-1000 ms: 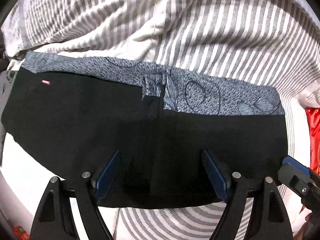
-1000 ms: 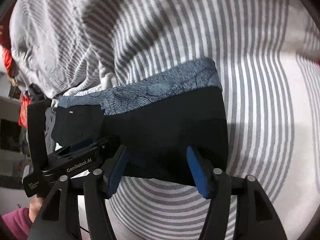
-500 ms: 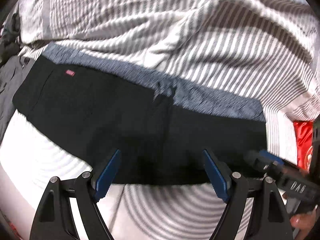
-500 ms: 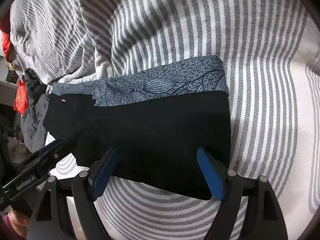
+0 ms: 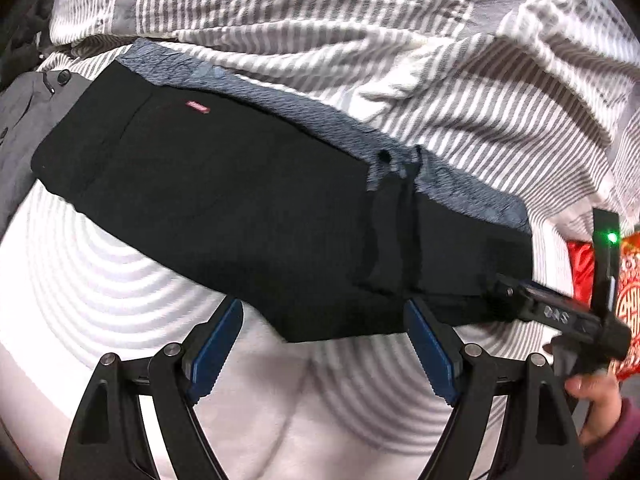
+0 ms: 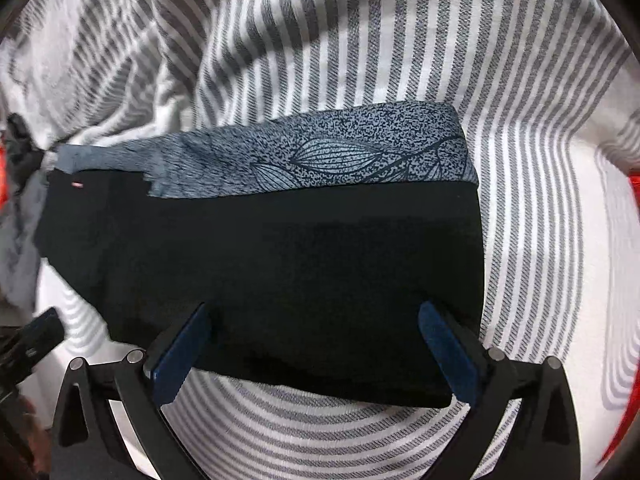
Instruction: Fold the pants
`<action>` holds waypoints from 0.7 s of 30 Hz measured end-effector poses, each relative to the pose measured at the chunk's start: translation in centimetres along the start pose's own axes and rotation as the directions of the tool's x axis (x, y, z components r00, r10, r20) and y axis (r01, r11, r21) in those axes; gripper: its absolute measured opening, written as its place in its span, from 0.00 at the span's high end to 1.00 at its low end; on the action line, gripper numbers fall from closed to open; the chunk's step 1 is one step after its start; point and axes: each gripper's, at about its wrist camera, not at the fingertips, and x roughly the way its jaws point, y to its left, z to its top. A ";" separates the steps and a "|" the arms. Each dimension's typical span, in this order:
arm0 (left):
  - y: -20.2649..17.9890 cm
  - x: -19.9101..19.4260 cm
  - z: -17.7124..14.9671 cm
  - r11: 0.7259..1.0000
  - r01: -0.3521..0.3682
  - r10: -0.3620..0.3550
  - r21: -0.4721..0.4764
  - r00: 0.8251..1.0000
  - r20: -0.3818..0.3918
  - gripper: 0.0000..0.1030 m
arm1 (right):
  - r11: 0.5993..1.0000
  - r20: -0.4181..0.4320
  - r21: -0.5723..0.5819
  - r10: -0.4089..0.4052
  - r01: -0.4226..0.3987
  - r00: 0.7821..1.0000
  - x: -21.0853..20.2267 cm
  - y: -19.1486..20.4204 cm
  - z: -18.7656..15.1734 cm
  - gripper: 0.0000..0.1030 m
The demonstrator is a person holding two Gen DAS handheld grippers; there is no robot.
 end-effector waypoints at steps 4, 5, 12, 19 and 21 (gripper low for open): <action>2.8 -1.4 0.8 0.998 0.049 -0.048 -0.032 0.998 0.029 0.19 | 0.985 -0.017 -0.042 -0.168 0.167 0.986 1.2 2.2 0.3 0.00; 3.5 -1.8 1.0 0.997 0.056 -0.054 -0.044 0.997 0.046 0.19 | 0.984 -0.019 -0.026 -0.177 0.177 0.984 1.2 2.2 0.4 0.00; 7.7 -4.0 1.7 0.990 0.111 -0.102 -0.088 0.989 0.105 0.19 | 0.986 0.001 0.047 -0.162 0.162 0.987 -1.2 4.0 0.6 0.00; 12.1 -3.7 1.9 0.984 0.049 -0.039 -0.170 0.998 0.056 0.19 | 0.996 -0.006 -0.018 -0.091 0.091 0.996 -3.5 8.0 -0.6 0.00; 14.1 -3.7 2.1 0.970 0.051 -0.035 -0.236 0.997 0.072 0.19 | 0.994 -0.002 -0.055 -0.095 0.094 0.996 -4.0 9.8 -0.5 0.00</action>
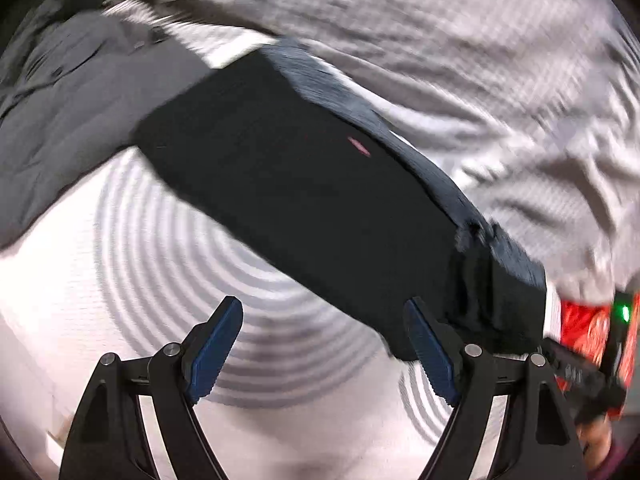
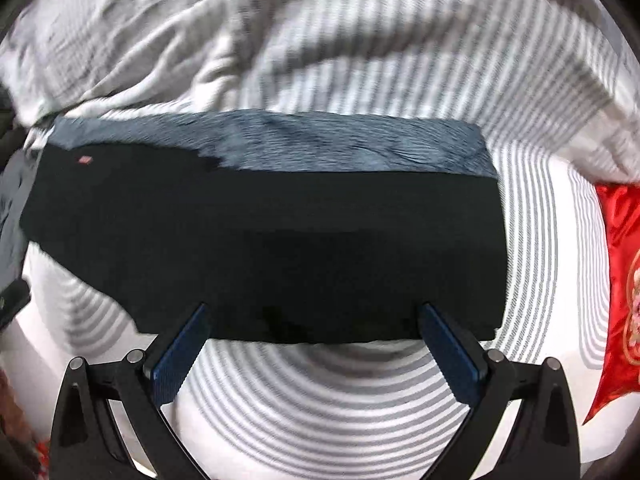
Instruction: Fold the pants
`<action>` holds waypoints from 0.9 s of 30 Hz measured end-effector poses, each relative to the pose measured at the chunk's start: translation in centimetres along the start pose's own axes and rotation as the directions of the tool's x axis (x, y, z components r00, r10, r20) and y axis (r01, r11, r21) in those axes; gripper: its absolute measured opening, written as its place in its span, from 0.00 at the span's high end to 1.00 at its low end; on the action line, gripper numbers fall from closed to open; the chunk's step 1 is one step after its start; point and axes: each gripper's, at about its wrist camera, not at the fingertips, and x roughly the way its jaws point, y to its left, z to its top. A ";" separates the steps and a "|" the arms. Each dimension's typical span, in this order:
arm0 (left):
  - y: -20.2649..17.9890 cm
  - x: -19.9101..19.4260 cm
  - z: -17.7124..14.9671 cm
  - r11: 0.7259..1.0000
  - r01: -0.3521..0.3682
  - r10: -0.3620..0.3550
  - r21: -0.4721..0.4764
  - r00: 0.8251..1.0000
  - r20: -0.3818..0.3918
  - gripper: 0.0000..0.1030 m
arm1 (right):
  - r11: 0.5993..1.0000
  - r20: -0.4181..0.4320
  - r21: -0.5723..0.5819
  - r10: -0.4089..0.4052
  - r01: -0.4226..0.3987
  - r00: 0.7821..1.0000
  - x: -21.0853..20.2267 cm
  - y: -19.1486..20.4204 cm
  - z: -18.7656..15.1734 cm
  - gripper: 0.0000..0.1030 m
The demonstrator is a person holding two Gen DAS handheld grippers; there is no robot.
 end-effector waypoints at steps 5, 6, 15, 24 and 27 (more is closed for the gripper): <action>4.4 0.3 2.7 0.990 0.034 -0.030 -0.139 0.999 0.033 0.19 | 0.997 0.031 -0.071 0.027 -0.025 0.999 -1.1 3.1 0.6 0.00; 5.0 0.5 3.1 0.987 0.043 -0.038 -0.157 0.999 0.037 0.19 | 0.996 0.030 -0.081 0.042 -0.039 0.999 -1.1 3.6 0.7 0.00; 7.8 3.6 5.7 0.969 0.095 -0.090 -0.229 0.995 0.033 0.19 | 0.981 0.005 -0.125 0.147 -0.145 0.989 -0.8 9.0 1.2 0.00; 8.3 5.2 6.6 0.947 0.160 -0.155 -0.278 0.987 0.041 0.19 | 0.955 -0.008 -0.166 0.247 -0.245 0.969 -0.7 11.8 2.0 0.02; 8.3 5.3 6.7 0.943 0.168 -0.161 -0.288 0.986 0.049 0.22 | 0.948 -0.007 -0.164 0.274 -0.272 0.962 -1.0 12.4 2.8 0.02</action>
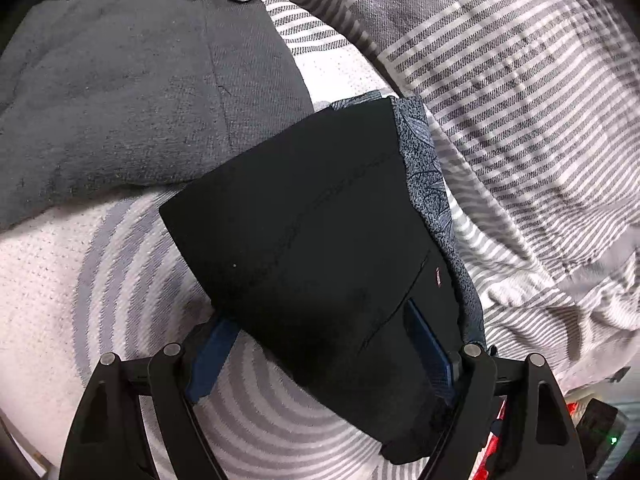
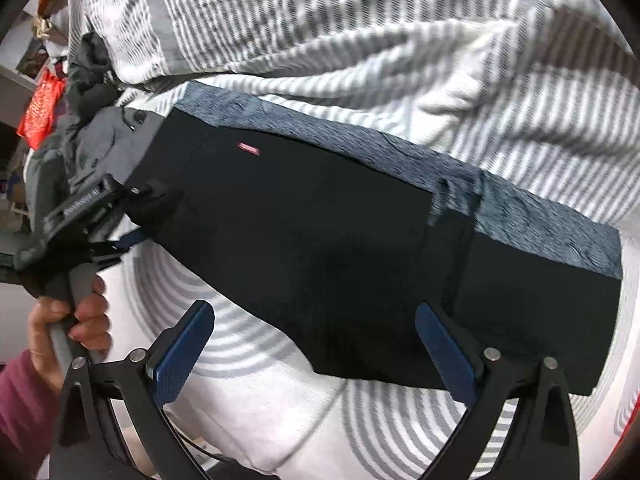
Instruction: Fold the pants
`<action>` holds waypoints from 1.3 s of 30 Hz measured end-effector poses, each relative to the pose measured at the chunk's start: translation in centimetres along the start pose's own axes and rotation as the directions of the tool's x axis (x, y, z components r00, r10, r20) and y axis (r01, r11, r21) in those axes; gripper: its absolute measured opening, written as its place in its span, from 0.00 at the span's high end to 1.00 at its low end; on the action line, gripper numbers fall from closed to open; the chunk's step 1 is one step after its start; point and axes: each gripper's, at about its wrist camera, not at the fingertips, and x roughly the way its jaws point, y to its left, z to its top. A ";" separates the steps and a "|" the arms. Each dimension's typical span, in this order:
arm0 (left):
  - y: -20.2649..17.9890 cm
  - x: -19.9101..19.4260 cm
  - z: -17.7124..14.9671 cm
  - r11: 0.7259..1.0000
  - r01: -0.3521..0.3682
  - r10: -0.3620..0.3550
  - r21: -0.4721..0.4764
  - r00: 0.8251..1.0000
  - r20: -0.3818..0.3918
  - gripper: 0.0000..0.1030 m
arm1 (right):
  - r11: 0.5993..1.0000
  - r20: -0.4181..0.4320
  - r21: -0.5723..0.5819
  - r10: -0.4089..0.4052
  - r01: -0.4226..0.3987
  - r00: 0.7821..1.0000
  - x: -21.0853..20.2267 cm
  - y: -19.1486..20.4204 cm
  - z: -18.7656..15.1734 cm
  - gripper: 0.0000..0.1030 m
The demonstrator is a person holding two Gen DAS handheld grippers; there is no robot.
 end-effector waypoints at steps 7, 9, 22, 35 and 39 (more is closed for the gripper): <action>-0.1 0.4 -0.1 0.999 -0.042 0.042 0.001 0.999 0.014 0.67 | 0.999 0.005 0.016 0.039 -0.039 0.999 -0.1 0.8 2.6 0.02; -0.6 0.1 -0.4 0.997 -0.057 0.055 0.042 0.998 0.034 0.69 | 0.999 0.000 0.015 0.048 -0.048 0.999 -0.2 1.1 3.5 0.03; -4.7 -0.7 -2.3 0.917 -0.235 0.186 0.324 0.967 0.174 0.70 | 0.984 -0.167 -0.017 0.174 -0.179 0.970 2.4 7.1 13.8 0.04; -4.9 -0.6 -2.9 0.886 -0.240 0.170 0.396 0.964 0.204 0.70 | 0.975 -0.462 -0.193 0.007 -0.109 0.887 12.6 19.1 19.7 0.03; -5.2 -0.6 -3.0 0.871 -0.251 0.174 0.422 0.962 0.212 0.70 | 0.966 -0.543 -0.242 -0.052 -0.097 0.838 15.7 21.7 19.7 0.03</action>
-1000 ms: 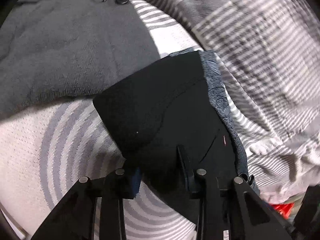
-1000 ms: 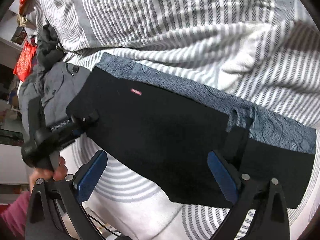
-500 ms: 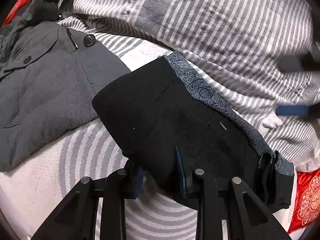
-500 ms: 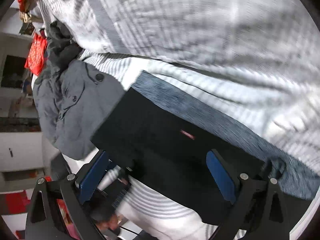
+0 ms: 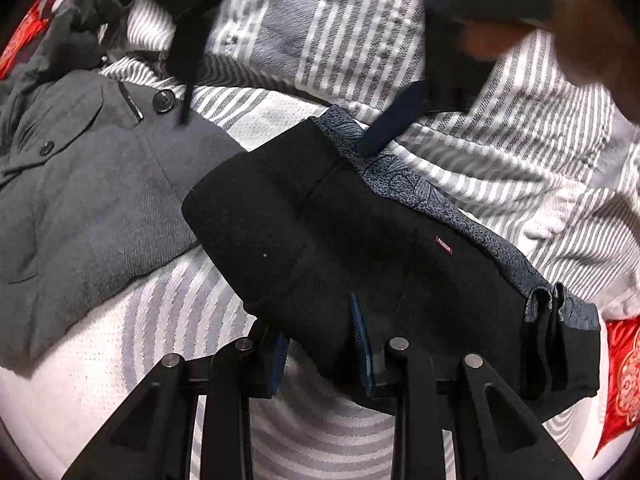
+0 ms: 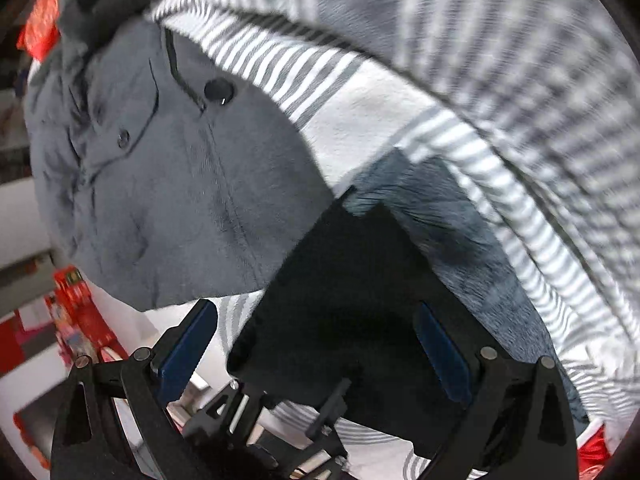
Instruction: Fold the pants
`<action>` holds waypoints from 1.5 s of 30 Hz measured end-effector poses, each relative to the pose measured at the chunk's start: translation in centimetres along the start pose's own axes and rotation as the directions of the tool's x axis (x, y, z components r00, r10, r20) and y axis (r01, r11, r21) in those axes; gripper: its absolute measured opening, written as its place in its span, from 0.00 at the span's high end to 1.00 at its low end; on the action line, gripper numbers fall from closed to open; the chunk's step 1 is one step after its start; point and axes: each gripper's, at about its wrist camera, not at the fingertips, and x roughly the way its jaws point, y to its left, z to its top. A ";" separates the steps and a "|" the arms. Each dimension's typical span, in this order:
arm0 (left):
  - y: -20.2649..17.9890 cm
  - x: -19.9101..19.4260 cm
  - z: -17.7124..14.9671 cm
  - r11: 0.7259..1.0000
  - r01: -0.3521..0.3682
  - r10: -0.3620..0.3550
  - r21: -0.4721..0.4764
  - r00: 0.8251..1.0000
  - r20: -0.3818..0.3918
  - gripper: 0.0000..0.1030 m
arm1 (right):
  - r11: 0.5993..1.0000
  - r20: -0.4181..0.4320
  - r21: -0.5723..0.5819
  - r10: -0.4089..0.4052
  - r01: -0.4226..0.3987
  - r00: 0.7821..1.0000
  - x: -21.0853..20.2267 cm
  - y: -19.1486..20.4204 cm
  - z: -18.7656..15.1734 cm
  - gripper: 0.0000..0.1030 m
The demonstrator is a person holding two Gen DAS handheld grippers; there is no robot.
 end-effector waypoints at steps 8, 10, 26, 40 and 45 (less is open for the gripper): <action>-0.1 0.1 -0.1 1.000 -0.010 0.009 0.015 1.000 0.008 0.70 | 0.988 -0.199 -0.068 -0.150 0.139 0.968 5.2 2.1 1.2 0.06; -0.1 0.0 -0.1 1.000 -0.003 0.003 0.014 1.000 0.004 0.70 | 0.987 -0.198 -0.070 -0.154 0.143 0.968 5.1 1.6 1.0 0.24; -4.1 -4.0 0.9 0.991 0.020 -0.030 0.136 0.997 0.074 0.71 | 0.964 0.162 0.048 0.250 -0.260 0.955 -4.4 -5.9 -6.9 0.88; -14.3 -10.1 1.0 0.924 0.072 -0.126 0.375 0.985 0.120 0.71 | 0.816 0.497 0.037 0.485 -0.576 0.719 -11.1 -16.1 -19.7 0.88; -19.8 -11.6 -0.1 0.868 0.096 -0.167 0.488 0.981 0.103 0.71 | 0.763 0.600 0.031 0.502 -0.646 0.623 -12.6 -20.4 -26.1 0.88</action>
